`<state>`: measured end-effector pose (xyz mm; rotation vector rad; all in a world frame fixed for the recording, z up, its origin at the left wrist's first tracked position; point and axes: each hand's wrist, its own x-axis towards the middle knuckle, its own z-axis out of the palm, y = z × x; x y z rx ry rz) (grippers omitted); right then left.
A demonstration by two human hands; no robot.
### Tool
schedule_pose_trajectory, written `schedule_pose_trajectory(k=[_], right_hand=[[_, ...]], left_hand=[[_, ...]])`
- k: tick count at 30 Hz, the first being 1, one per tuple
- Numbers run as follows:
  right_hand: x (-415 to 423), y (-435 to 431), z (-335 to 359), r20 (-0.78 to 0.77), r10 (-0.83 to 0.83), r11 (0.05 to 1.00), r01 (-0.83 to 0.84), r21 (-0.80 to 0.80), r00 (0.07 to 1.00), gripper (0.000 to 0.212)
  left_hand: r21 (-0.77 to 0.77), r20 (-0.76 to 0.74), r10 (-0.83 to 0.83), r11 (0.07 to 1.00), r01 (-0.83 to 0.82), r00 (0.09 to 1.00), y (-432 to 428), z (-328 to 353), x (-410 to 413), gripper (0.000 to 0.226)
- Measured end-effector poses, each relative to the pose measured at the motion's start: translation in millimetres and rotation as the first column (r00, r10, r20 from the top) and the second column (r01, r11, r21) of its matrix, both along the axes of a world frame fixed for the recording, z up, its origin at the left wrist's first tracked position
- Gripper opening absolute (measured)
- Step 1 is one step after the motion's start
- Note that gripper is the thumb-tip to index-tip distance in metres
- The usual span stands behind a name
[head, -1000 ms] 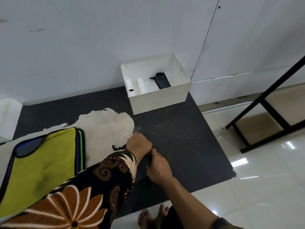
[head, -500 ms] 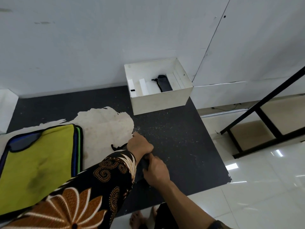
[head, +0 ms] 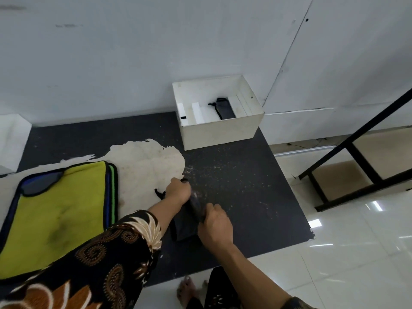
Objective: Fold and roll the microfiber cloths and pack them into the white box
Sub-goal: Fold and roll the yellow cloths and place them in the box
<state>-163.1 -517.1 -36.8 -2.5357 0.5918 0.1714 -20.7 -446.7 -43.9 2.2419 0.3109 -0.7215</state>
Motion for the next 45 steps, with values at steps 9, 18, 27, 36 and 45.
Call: schedule_pose_trajectory(k=[9, 18, 27, 36, 45], right_hand=[[-10, 40, -8, 0.074, 0.315, 0.936, -0.297, -0.189, 0.946, 0.026], [-5, 53, -22, 0.046, 0.505, 0.846, -0.483, -0.225, 0.862, 0.021], [-1, 35, -20, 0.062, 0.616, 0.782, -0.6, -0.169, 0.785, 0.04], [24, 25, -12, -0.027, 0.038, 0.988, -0.034, 0.149, 0.999, 0.036], [54, 39, -14, -0.288, 0.076, 0.98, -0.018, 0.199, 0.954, 0.038]], left_hand=[[-0.18, -0.076, 0.214, 0.958, -0.224, 0.974, 61, 3, 13, 0.011], [-0.073, -0.008, 0.179, 0.981, -0.179, 0.984, 69, -3, 17, 0.016], [0.169, 0.051, 0.024, 0.985, -0.032, 0.998, 68, 5, 18, 0.016], [0.226, 0.067, 0.057, 0.972, -0.071, 0.996, 73, 8, -10, 0.058], [0.28, 0.016, -0.054, 0.959, 0.048, 0.998, 69, -3, -54, 0.043]])
